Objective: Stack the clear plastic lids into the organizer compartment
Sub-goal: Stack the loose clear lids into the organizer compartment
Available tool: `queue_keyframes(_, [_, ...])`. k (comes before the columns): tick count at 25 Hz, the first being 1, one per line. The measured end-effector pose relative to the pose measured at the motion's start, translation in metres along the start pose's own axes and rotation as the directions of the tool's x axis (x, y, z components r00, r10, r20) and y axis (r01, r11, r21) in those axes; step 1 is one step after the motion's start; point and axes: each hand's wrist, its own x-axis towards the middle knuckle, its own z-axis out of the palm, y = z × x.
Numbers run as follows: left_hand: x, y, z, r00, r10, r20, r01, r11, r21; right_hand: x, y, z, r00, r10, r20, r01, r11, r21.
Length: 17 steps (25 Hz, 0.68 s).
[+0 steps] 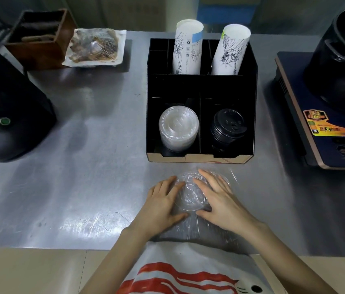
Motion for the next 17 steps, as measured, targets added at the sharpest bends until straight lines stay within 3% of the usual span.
queue_keyframes(10, [0.001, 0.001, -0.028, 0.990, 0.054, -0.128, -0.063, 0.996, -0.069, -0.003, -0.010, -0.024, 0.997, -0.016, -0.080, 0.035, 0.968, 0.247])
queue_keyframes(17, [0.010, 0.007, -0.067, 0.957, 0.123, -0.263, -0.164, 0.977, -0.140, 0.009, -0.017, -0.053, 0.975, -0.037, -0.219, 0.106, 0.944, 0.312])
